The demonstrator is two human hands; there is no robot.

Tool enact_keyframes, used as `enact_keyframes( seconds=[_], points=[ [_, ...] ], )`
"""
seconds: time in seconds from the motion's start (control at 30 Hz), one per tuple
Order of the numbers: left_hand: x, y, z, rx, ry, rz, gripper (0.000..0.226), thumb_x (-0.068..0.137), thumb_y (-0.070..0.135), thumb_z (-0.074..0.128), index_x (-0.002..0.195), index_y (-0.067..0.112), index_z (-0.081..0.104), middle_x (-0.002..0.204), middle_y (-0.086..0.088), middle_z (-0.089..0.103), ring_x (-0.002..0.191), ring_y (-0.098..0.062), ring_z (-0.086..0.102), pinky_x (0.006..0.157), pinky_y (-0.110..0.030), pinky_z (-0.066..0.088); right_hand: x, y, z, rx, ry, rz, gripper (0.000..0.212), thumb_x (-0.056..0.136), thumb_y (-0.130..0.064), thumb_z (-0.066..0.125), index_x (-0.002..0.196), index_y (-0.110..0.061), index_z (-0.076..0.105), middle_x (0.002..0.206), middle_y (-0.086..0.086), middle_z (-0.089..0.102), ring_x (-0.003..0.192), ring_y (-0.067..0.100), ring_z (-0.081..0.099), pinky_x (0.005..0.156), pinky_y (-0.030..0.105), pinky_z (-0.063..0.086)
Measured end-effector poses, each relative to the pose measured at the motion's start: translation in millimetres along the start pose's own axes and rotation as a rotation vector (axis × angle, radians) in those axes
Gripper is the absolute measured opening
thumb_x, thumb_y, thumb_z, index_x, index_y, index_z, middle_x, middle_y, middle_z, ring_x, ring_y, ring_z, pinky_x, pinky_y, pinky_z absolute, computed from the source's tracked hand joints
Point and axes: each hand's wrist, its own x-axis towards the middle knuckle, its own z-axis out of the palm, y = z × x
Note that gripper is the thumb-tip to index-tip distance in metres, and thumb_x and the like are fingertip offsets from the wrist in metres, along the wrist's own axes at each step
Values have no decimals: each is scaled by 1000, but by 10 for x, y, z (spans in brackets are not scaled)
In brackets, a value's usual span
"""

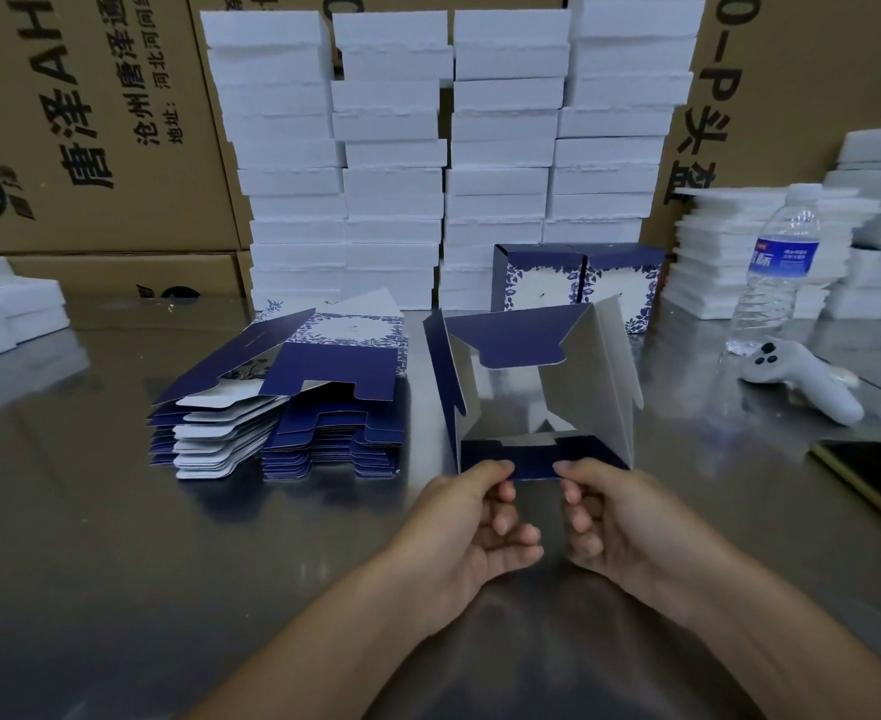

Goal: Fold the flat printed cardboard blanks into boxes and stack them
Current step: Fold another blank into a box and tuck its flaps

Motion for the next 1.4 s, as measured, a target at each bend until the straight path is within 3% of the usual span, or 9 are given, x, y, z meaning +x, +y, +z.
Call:
enact_keyframes(
  seconds=[0.33, 0.43, 0.6, 0.7, 0.87, 1.03, 1.23, 1.33, 1.4],
  points=[
    [-7, -18, 6, -18, -75, 65, 34, 92, 15, 56, 58, 9, 56, 45, -2, 45, 44, -13, 52, 46, -23, 48, 8, 66, 72, 7, -86, -26, 42, 84, -32, 60, 45, -18, 58, 46, 3, 48, 37, 11, 41, 41, 20, 39],
    [-4, -42, 26, 16, -109, 73, 36, 92, 17, 53, 56, 9, 58, 46, -3, 46, 44, -13, 52, 46, -22, 47, -1, 64, 86, 9, -154, -28, 28, 71, -32, 63, 49, -16, 57, 52, 6, 52, 38, 11, 41, 45, 21, 38],
    [-2, -31, 10, 4, -139, 35, 36, 93, 21, 53, 59, 10, 62, 48, -4, 47, 44, -13, 53, 47, -22, 49, 9, 53, 57, 63, -172, -3, 25, 70, -28, 63, 50, -14, 55, 53, 8, 51, 38, 11, 44, 53, 25, 37],
    [-10, 0, -3, -6, -126, 22, 33, 93, 20, 53, 63, 9, 60, 47, -3, 47, 43, -12, 54, 47, -21, 49, 16, 57, 57, 67, -154, 5, 28, 70, -32, 64, 49, -15, 57, 49, 4, 48, 37, 10, 44, 54, 25, 36],
    [11, 71, -61, -15, -70, -15, 30, 92, 22, 56, 64, 10, 56, 45, -1, 46, 41, -13, 53, 46, -21, 50, 4, -11, 20, 106, -92, 43, 31, 70, -32, 64, 45, -17, 53, 45, 0, 44, 34, 10, 38, 40, 20, 37],
    [38, 65, -67, -7, -67, -10, 30, 92, 21, 56, 65, 9, 56, 43, -1, 45, 41, -12, 53, 45, -21, 50, 11, -4, 3, 94, -71, 59, 37, 80, -27, 61, 46, -17, 51, 45, 0, 42, 34, 10, 37, 42, 21, 36],
    [41, 109, -111, 13, -81, -6, 28, 92, 21, 55, 67, 9, 55, 43, -1, 44, 41, -13, 53, 45, -21, 49, 2, -21, 0, 78, 0, 47, 47, 85, -37, 59, 44, -17, 52, 45, 1, 43, 34, 11, 38, 39, 20, 35],
    [49, 133, -134, 59, -63, -5, 37, 93, 34, 52, 66, 9, 56, 43, -1, 44, 38, -13, 49, 39, -19, 43, 10, -40, -7, 4, 66, 9, 48, 89, -39, 56, 48, -14, 48, 44, 3, 42, 34, 13, 36, 38, 20, 33],
    [91, 141, -141, 157, -11, 21, 56, 94, 52, 42, 60, 9, 57, 42, -3, 45, 34, -15, 45, 36, -18, 37, 10, -22, 2, -201, 137, -75, 51, 94, -42, 49, 53, -10, 50, 42, 5, 47, 33, 15, 41, 39, 22, 37]
  ],
)
